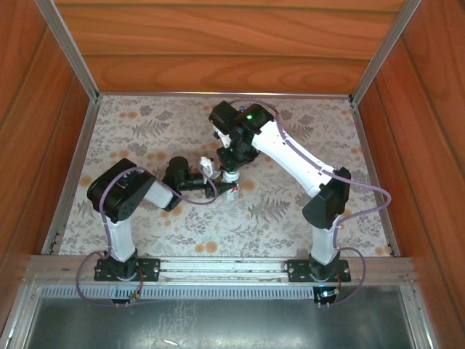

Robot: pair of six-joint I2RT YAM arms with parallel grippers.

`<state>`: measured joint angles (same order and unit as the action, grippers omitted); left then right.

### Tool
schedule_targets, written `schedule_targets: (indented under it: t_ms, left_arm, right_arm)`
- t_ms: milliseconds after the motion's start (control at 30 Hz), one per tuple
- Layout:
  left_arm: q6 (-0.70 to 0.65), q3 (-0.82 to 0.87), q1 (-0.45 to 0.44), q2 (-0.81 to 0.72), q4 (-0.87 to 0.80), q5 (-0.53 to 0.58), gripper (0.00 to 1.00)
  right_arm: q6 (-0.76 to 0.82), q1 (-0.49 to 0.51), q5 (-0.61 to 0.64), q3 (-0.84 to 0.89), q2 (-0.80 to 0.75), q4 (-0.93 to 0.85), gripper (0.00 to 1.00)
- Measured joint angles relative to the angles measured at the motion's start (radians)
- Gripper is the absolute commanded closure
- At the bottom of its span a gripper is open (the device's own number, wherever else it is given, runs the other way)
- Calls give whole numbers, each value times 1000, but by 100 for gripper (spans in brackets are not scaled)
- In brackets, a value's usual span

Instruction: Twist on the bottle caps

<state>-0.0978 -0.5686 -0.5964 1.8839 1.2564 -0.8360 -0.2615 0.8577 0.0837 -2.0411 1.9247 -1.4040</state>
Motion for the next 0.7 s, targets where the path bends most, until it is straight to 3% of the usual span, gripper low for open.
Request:
schedule_targets:
  t_ms: [700]
  left_arm:
    - [0, 0, 0, 1, 1, 1, 45]
  right_arm:
    - [-2, 33, 85, -11, 12, -14, 53]
